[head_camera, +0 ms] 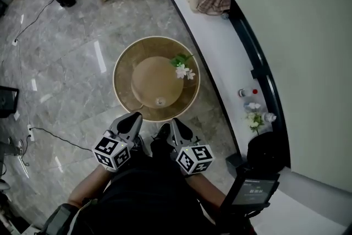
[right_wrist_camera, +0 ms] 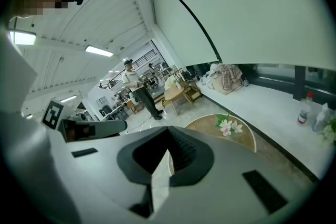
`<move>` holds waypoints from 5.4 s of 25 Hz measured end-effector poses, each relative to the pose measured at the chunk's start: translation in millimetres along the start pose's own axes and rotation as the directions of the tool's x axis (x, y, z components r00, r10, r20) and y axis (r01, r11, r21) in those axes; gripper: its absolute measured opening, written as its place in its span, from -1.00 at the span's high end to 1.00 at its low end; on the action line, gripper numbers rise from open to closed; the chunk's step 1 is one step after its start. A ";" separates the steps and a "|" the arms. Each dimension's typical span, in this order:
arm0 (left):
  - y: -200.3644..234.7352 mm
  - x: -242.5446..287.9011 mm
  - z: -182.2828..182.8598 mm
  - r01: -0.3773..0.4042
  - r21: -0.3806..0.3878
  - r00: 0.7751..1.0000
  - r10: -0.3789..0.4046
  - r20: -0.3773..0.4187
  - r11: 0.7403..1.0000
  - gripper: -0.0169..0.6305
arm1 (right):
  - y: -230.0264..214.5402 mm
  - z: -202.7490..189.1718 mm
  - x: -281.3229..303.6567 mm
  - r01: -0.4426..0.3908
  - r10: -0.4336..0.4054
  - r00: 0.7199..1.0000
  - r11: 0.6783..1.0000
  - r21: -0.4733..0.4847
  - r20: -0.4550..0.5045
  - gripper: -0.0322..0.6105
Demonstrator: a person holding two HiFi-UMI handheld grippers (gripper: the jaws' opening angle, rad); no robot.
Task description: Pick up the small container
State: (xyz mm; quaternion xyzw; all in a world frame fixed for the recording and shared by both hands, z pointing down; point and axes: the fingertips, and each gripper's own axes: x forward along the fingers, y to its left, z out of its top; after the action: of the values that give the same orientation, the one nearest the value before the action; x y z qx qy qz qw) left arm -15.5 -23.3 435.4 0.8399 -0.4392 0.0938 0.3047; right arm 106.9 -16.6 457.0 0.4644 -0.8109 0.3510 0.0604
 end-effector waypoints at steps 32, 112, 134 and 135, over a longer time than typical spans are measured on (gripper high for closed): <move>109.3 114.3 -113.1 0.110 0.294 0.959 -0.024 -0.283 0.949 0.92 | -82.0 -58.9 101.0 0.150 -0.147 0.987 0.987 0.060 -0.061 0.91; 102.7 220.0 -240.6 0.350 0.409 0.831 -0.077 -0.551 0.843 -0.10 | -125.0 -117.6 99.0 0.186 -0.164 0.977 0.969 0.162 -0.139 0.91; -9.4 52.3 -86.3 0.305 0.379 0.878 -0.104 -0.467 0.873 -0.10 | -15.8 20.3 6.2 0.093 -0.094 0.991 0.996 0.013 0.092 0.91; -12.4 45.9 -80.1 0.300 0.384 0.882 -0.101 -0.460 0.873 -0.10 | -11.0 24.1 2.4 0.088 -0.087 0.991 0.996 0.002 0.100 0.91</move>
State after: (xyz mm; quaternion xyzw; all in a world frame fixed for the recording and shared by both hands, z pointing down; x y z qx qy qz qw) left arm 30.5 -1.6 513.4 0.8877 -0.2367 0.3396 0.2016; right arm 119.8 -36.9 445.8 0.5165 -0.7921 0.3233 0.0355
